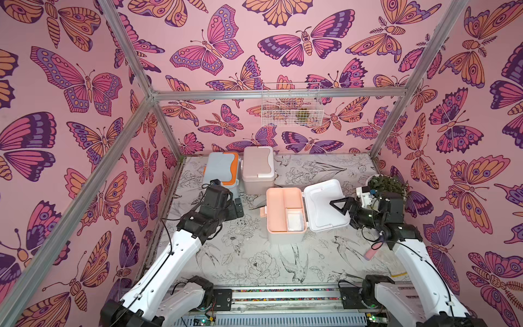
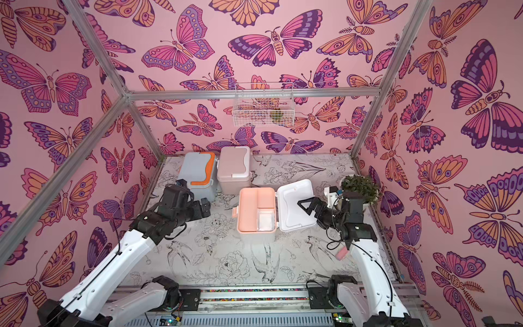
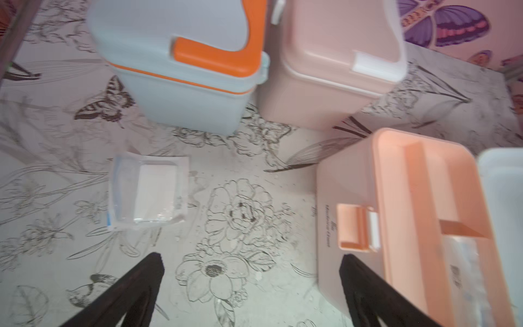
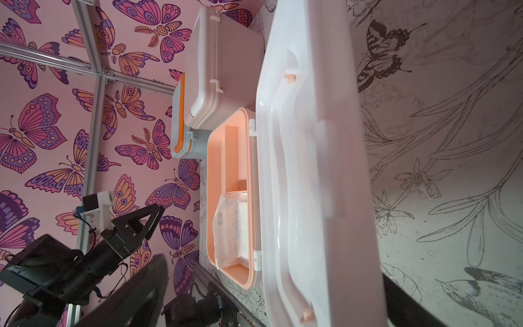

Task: Open first aid kits and take out gauze
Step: Pick up the gauze from the first aid kit.

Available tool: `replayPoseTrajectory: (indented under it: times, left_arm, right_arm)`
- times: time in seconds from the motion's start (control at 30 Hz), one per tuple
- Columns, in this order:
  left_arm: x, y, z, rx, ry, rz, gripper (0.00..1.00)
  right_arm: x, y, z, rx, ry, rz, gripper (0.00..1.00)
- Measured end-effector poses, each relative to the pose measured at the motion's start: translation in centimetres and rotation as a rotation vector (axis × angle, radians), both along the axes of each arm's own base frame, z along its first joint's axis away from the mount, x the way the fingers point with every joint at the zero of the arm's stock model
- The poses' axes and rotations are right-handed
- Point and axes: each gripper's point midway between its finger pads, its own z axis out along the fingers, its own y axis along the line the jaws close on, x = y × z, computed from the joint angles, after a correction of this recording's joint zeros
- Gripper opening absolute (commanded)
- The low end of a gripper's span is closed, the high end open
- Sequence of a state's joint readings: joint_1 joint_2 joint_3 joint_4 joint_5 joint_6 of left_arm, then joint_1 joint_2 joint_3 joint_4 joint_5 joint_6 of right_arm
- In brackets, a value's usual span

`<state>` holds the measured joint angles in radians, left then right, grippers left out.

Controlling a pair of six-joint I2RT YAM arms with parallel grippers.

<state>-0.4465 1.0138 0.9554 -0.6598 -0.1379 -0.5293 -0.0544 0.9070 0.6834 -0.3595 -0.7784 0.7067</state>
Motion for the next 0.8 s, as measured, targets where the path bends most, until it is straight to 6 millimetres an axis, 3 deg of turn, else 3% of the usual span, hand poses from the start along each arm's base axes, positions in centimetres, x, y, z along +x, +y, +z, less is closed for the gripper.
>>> replayPoseTrajectory:
  times: [0.17,0.3,0.4,0.53,0.67,0.8]
  left_arm:
    - [-1.9,-6.3,0.3,-0.032,0.033,-0.183,1.0]
    - [-3.1,-11.6,0.0,-0.017,0.064,-0.311,0.91]
    - [-3.1,-14.5,-1.0,0.011,0.1,-0.358,0.81]
    - [-2.7,-17.2,-3.2,0.058,0.151,-0.386,0.68]
    - [-2.4,-18.5,-4.7,0.08,0.187,-0.395,0.5]
    - [-1.9,-19.5,-4.8,0.063,0.191,-0.394,0.46]
  right_arm:
    - [-0.1,0.0,0.2,-0.001,-0.009,-0.001,0.99]
    - [-0.1,0.0,0.3,-0.002,-0.013,-0.003,0.99]
    - [-0.1,0.0,0.3,-0.003,-0.013,-0.003,0.99]
    - [-0.1,0.0,0.3,-0.003,-0.012,-0.003,0.99]
    - [-0.1,-0.1,0.3,-0.005,-0.012,-0.004,0.99]
    - [-0.2,-0.1,0.3,-0.006,-0.016,-0.005,0.99]
